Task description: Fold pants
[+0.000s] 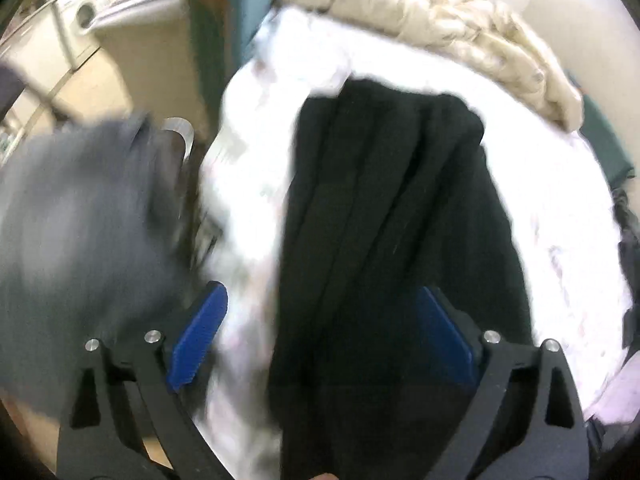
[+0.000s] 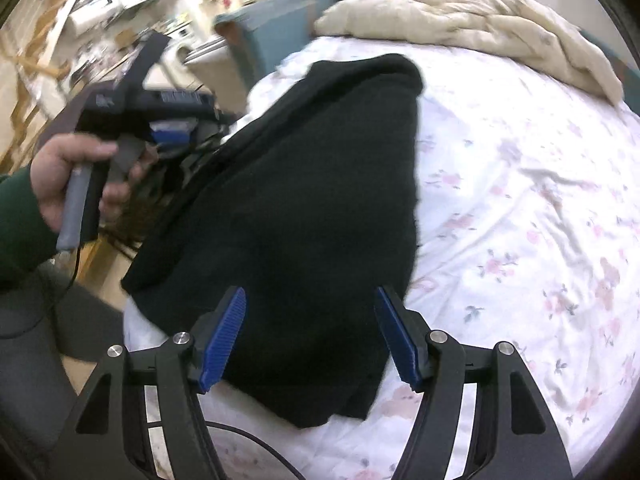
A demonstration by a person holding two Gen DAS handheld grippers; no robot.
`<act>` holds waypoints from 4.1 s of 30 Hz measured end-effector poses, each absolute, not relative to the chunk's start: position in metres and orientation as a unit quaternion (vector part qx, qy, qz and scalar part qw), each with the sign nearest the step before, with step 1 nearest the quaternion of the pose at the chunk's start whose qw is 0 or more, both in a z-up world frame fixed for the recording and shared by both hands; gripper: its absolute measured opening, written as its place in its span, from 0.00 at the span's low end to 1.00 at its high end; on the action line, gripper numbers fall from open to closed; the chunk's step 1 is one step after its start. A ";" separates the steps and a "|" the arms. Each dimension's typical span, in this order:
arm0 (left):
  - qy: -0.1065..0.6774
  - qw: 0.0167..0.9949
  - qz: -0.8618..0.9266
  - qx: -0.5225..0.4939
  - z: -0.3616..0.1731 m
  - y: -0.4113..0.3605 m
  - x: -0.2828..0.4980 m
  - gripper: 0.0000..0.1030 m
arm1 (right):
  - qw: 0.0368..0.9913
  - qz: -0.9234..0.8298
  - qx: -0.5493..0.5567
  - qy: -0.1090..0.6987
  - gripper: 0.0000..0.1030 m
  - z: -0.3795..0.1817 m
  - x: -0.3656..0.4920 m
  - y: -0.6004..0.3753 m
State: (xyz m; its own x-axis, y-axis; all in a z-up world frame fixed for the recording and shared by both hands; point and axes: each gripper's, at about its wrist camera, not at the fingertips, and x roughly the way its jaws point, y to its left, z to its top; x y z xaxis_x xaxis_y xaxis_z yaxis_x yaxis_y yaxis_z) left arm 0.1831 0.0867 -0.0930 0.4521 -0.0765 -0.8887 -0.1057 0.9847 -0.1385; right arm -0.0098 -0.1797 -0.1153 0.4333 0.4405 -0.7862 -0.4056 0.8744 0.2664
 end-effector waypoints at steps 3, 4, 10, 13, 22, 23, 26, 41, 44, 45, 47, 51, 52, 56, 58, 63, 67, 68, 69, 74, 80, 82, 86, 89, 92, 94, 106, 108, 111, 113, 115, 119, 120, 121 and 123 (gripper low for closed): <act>0.502 0.865 0.001 -0.028 -0.088 0.064 0.244 0.92 | 0.854 0.224 0.020 0.469 0.67 -0.117 0.006 -0.191; 0.495 0.869 0.001 -0.018 -0.090 0.061 0.263 0.92 | 0.855 0.218 0.025 0.470 0.67 -0.118 0.011 -0.195; 0.511 0.858 0.014 -0.043 -0.125 0.059 0.373 0.91 | 0.854 0.177 0.101 0.479 0.67 -0.122 0.054 -0.240; 0.517 0.852 0.000 -0.081 -0.146 0.063 0.405 0.54 | 0.856 0.153 0.124 0.479 0.67 -0.124 0.065 -0.259; 0.493 0.867 -0.020 -0.067 -0.109 0.084 0.417 0.10 | 0.847 0.126 0.110 0.505 0.67 -0.141 0.069 -0.266; 0.503 0.863 -0.009 -0.048 -0.114 0.085 0.421 0.10 | 0.845 0.131 0.115 0.505 0.67 -0.141 0.071 -0.266; 0.558 0.830 0.010 -0.015 -0.147 0.082 0.436 0.18 | 0.844 0.143 0.113 0.504 0.67 -0.139 0.072 -0.259; 0.518 0.854 -0.052 -0.013 -0.100 0.050 0.301 0.64 | 0.822 0.230 0.151 0.498 0.66 -0.113 0.100 -0.230; 0.588 0.804 -0.085 -0.015 -0.136 0.035 0.239 0.64 | 0.817 0.292 0.121 0.482 0.53 -0.104 0.127 -0.187; 0.606 0.791 -0.085 -0.030 -0.145 0.036 0.227 0.64 | 0.811 0.311 0.120 0.480 0.52 -0.106 0.137 -0.171; 0.629 0.769 -0.072 -0.084 -0.165 0.049 0.202 0.64 | 0.795 0.326 0.118 0.497 0.48 -0.122 0.154 -0.139; 0.639 0.766 -0.072 -0.022 -0.181 0.051 0.168 0.65 | 0.763 0.291 0.096 0.569 0.45 -0.175 0.165 -0.108; 0.649 0.756 -0.074 -0.041 -0.186 0.056 0.158 0.65 | 0.757 0.283 0.099 0.580 0.44 -0.183 0.162 -0.112; 0.652 0.754 -0.080 -0.004 -0.181 0.051 0.116 0.68 | 0.725 0.265 0.102 0.627 0.41 -0.195 0.133 -0.141; 0.654 0.754 -0.070 0.003 -0.177 0.049 0.104 0.69 | 0.713 0.263 0.075 0.646 0.41 -0.191 0.113 -0.149; 0.637 0.762 -0.035 -0.111 -0.146 0.058 0.090 0.70 | 0.708 0.275 0.053 0.648 0.44 -0.156 0.117 -0.157; 0.627 0.771 -0.017 -0.111 -0.154 0.051 0.087 0.70 | 0.766 0.315 0.056 0.557 0.45 -0.089 0.182 -0.148; 0.641 0.761 -0.014 -0.099 -0.166 0.050 0.090 0.70 | 0.772 0.327 0.055 0.542 0.45 -0.077 0.201 -0.142; 0.646 0.756 -0.015 -0.103 -0.175 0.051 0.092 0.70 | 0.773 0.344 0.049 0.531 0.45 -0.066 0.227 -0.131; 0.637 0.756 -0.024 -0.147 -0.182 0.064 0.091 0.70 | 0.763 0.388 -0.006 0.517 0.45 -0.068 0.320 -0.053; 0.641 0.754 -0.034 -0.138 -0.183 0.064 0.091 0.70 | 0.730 0.368 -0.121 0.563 0.27 -0.147 0.374 0.023; 0.640 0.754 -0.041 -0.139 -0.183 0.064 0.088 0.70 | 0.728 0.353 -0.141 0.571 0.21 -0.172 0.391 0.035; 0.641 0.751 -0.045 -0.155 -0.182 0.075 0.081 0.70 | 0.737 0.335 -0.118 0.574 0.18 -0.189 0.422 0.071; 0.643 0.752 -0.042 -0.139 -0.180 0.072 0.080 0.70 | 0.741 0.333 -0.130 0.569 0.17 -0.188 0.435 0.101; 0.648 0.748 -0.037 -0.139 -0.181 0.069 0.080 0.70 | 0.771 0.339 -0.097 0.530 0.19 -0.159 0.442 0.097; 0.650 0.746 -0.034 -0.141 -0.180 0.070 0.081 0.70 | 0.788 0.340 -0.009 0.514 0.22 -0.127 0.455 0.067; 0.644 0.756 -0.039 -0.115 -0.178 0.051 0.090 0.70 | 0.722 0.295 -0.078 0.621 0.15 -0.176 0.421 -0.071; 0.645 0.755 -0.038 -0.112 -0.178 0.046 0.083 0.70 | 0.770 0.210 -0.088 0.596 0.00 -0.184 0.440 -0.084; 0.648 0.752 -0.033 -0.114 -0.181 0.037 0.087 0.70 | 0.790 0.148 -0.074 0.591 0.00 -0.181 0.451 -0.104; 0.650 0.751 -0.032 -0.108 -0.174 0.028 0.086 0.70 | 0.801 0.153 -0.092 0.572 0.00 -0.167 0.444 -0.106; 0.651 0.752 -0.032 -0.100 -0.173 0.025 0.086 0.70 | 0.825 0.186 -0.094 0.526 0.03 -0.132 0.424 -0.110; 0.646 0.758 -0.033 -0.084 -0.167 0.022 0.082 0.71 | 0.819 0.245 0.007 0.519 0.19 -0.083 0.397 -0.147; 0.644 0.759 -0.035 -0.094 -0.162 0.022 0.081 0.71 | 0.816 0.248 0.036 0.521 0.33 -0.074 0.384 -0.162; 0.641 0.759 -0.037 -0.107 -0.156 0.025 0.079 0.71 | 0.812 0.251 0.054 0.524 0.43 -0.070 0.373 -0.169; 0.629 0.766 -0.036 -0.130 -0.145 0.033 0.077 0.71 | 0.803 0.264 0.087 0.527 0.68 -0.063 0.340 -0.179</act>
